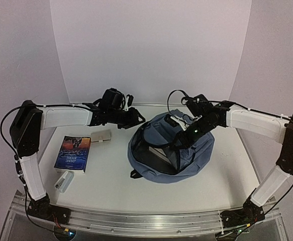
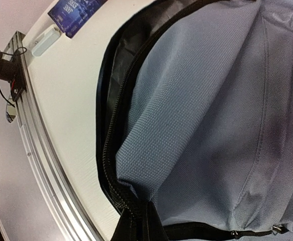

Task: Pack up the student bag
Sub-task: Place the book in the student bag, then unzip the student bag at the center of the board.

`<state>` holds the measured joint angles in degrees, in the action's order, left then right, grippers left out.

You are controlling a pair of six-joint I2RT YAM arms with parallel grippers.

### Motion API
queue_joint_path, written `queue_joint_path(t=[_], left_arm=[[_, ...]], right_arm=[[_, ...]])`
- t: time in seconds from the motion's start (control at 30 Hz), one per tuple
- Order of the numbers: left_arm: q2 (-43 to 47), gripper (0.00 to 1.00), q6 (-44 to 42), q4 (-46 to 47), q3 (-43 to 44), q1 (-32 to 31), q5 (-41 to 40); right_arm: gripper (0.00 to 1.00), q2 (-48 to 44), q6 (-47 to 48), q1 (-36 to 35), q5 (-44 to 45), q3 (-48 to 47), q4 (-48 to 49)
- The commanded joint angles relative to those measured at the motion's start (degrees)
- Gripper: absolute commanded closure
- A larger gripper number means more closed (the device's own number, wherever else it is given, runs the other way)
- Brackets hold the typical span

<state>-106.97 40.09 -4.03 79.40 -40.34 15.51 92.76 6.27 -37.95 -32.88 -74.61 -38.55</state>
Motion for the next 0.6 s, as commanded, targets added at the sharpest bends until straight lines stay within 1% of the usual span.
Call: queue_joint_path(t=[0.0,0.23,0.57], left_arm=[[-2.2,0.7,-1.7,-3.5,3.8,0.0,3.0],[-4.8,0.74,-2.0,-7.7,7.2,0.0,2.8],[-9.3,0.74,-2.9,-14.2,13.2,-0.1,0.8]], right_arm=[[1.0,1.2,2.4,-0.9,-0.2,1.5,-0.7],[1.0,3.0,2.5,-1.8,-0.6,1.7,-0.7],[1.0,3.5,2.3,-2.8,-1.2,1.3,-0.7]])
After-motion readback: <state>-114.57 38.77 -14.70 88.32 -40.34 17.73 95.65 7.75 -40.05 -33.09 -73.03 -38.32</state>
